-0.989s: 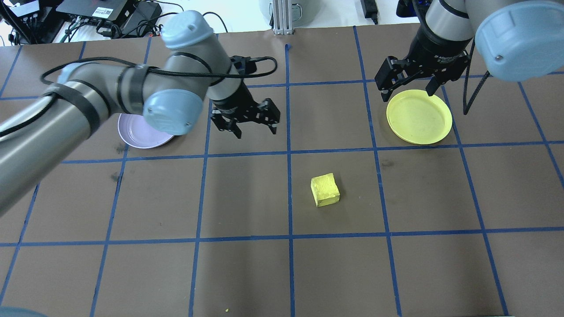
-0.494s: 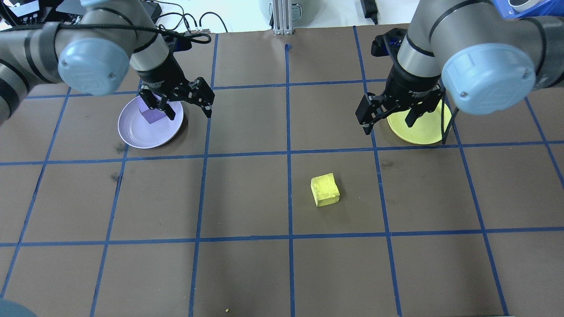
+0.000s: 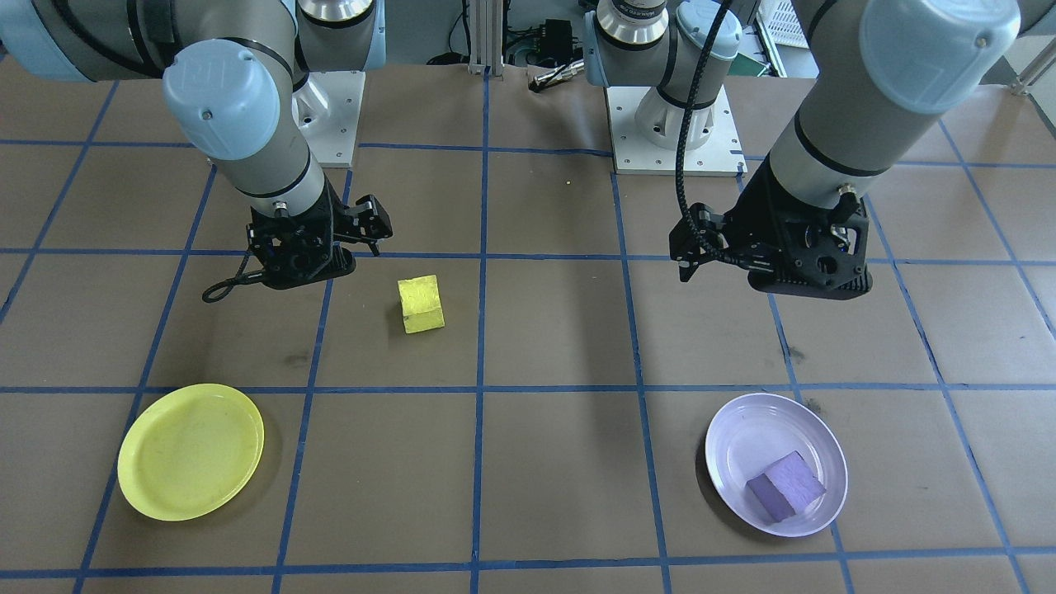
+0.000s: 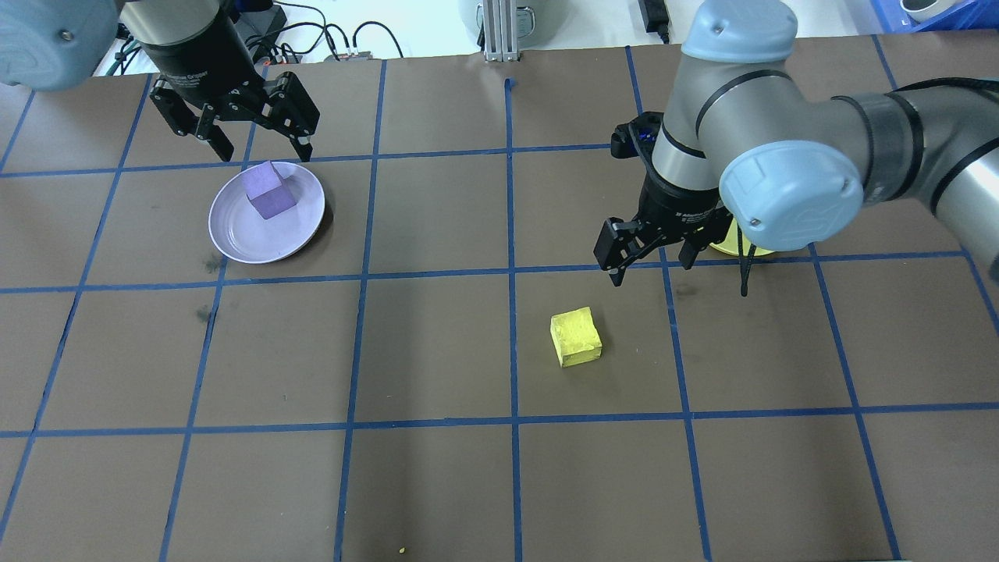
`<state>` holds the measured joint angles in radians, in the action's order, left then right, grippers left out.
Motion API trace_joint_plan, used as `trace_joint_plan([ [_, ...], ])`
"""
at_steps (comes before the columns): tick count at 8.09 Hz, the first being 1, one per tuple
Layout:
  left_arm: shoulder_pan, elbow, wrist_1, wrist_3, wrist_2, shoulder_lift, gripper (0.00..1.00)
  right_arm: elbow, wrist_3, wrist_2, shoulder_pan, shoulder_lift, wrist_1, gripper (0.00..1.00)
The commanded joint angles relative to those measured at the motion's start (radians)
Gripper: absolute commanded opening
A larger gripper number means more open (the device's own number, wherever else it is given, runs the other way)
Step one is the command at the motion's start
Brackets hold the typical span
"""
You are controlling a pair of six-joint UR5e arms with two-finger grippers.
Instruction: Sort blocks by color into plates
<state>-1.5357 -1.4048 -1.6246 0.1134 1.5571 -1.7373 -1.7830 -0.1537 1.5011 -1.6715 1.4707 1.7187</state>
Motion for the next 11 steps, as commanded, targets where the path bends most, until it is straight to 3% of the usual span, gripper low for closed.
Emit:
trace_joint_plan([
  [1,-0.003,0.015,-0.009,0.000,0.021,0.041,1.00,-0.016,0.089,-0.001,-0.091,-0.064,0.037,1.00],
  [3,-0.004,0.013,-0.011,0.000,0.023,0.048,1.00,-0.016,0.134,0.008,-0.143,-0.142,0.106,1.00],
  [7,-0.004,0.010,-0.012,-0.001,0.023,0.062,1.00,-0.018,0.135,0.004,-0.155,-0.231,0.117,1.00],
  [11,-0.004,0.012,-0.012,-0.001,0.021,0.094,1.00,-0.026,0.138,-0.009,-0.155,-0.263,0.120,1.00],
])
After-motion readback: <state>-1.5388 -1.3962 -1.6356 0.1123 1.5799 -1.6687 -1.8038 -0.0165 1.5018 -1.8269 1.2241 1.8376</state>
